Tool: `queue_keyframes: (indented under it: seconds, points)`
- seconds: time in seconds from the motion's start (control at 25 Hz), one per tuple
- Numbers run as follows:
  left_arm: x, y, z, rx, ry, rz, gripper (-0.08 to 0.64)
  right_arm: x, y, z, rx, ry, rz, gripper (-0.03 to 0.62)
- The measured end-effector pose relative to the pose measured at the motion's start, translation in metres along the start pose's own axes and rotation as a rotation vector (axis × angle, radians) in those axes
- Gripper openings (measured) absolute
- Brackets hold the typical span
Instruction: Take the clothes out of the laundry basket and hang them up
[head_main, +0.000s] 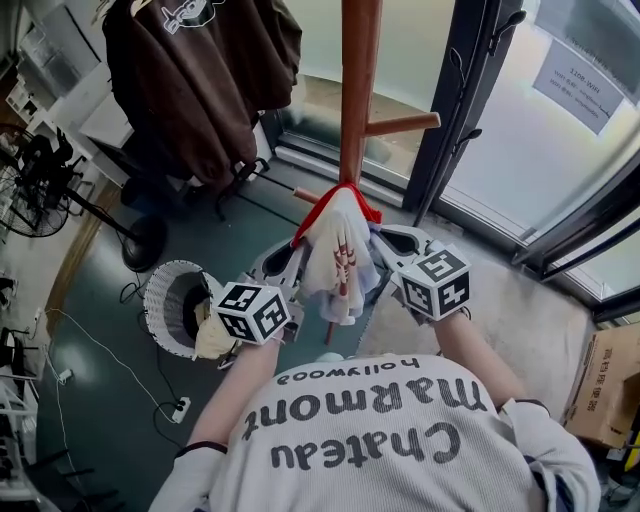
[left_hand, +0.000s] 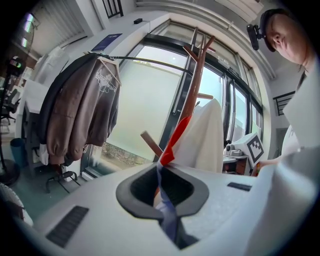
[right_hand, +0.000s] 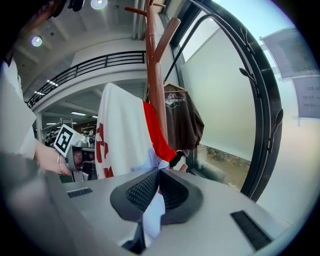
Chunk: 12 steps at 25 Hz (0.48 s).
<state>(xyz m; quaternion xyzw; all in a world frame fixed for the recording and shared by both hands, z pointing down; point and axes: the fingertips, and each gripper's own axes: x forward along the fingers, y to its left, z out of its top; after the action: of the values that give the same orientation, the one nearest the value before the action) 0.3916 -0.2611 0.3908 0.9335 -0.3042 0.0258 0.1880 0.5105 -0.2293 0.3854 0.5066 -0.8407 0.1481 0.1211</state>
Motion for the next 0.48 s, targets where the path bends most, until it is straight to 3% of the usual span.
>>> queue_keyframes:
  seconds: [0.28,0.48]
  points:
    - [-0.001,-0.009,0.0,0.026,-0.01,-0.058,0.018,0.009,0.017,-0.006,0.069,-0.002,0.026,0.032]
    - [-0.023,-0.026,0.019,0.001,-0.106,-0.172,0.018,-0.002,0.018,-0.011,0.074,0.001,-0.038,0.032]
